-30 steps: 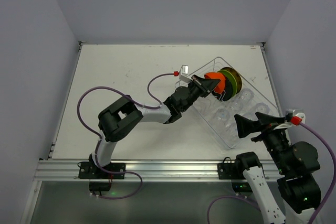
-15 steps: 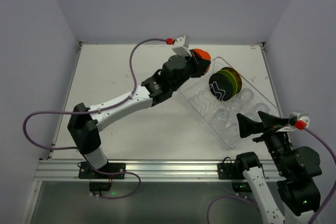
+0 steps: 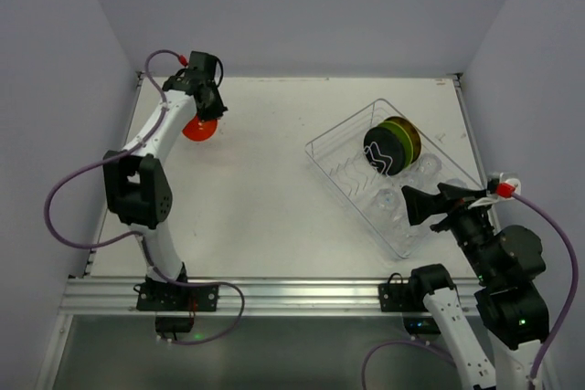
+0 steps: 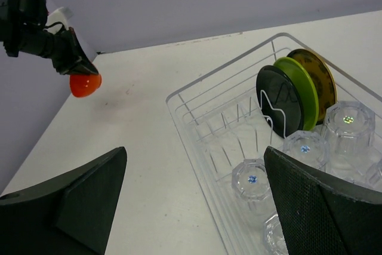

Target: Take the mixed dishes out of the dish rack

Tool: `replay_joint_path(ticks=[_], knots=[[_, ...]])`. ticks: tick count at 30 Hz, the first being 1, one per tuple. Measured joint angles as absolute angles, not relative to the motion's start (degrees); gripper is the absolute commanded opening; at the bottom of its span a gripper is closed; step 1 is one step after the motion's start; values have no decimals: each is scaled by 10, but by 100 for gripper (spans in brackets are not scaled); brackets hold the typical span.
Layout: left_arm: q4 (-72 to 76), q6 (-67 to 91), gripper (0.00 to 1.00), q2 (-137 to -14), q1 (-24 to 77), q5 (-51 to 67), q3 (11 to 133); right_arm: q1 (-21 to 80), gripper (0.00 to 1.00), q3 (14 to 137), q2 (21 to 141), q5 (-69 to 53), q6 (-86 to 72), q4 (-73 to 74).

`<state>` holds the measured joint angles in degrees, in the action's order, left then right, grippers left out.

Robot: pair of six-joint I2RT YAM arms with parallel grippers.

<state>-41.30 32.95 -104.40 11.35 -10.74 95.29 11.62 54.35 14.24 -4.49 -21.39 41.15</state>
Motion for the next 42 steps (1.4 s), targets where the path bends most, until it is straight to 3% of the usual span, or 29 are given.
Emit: replay_joint_path(ticks=[6, 12, 16, 19, 26, 27, 28, 31, 37, 42], knots=[[-523, 271, 0, -1181, 84, -76, 1073, 116, 99, 544, 144, -47, -209, 412], [-585, 238, 1, -1228, 83, -80, 1080, 116, 99, 545, 141, -53, -205, 412], [-610, 225, 12, -1257, 89, -94, 1080, 116, 99, 545, 141, -57, -205, 412], [-618, 213, 23, -1263, 96, -104, 1080, 116, 99, 545, 141, -58, -205, 411], [-623, 203, 63, -1263, 104, -118, 1083, 116, 99, 545, 143, -62, -205, 410], [-623, 203, 71, -1262, 105, -121, 1083, 116, 99, 544, 143, -63, -205, 407], [-623, 203, 99, -1261, 106, -124, 1084, 116, 99, 542, 145, -66, -205, 404], [-624, 205, 100, -1245, 110, -128, 1084, 116, 99, 528, 158, -74, -209, 384], [-577, 213, 100, -1059, 125, -124, 1028, 116, 99, 477, 241, -89, -217, 320], [-421, 247, 100, -741, 125, -81, 809, 116, 99, 476, 359, -85, -181, 288]])
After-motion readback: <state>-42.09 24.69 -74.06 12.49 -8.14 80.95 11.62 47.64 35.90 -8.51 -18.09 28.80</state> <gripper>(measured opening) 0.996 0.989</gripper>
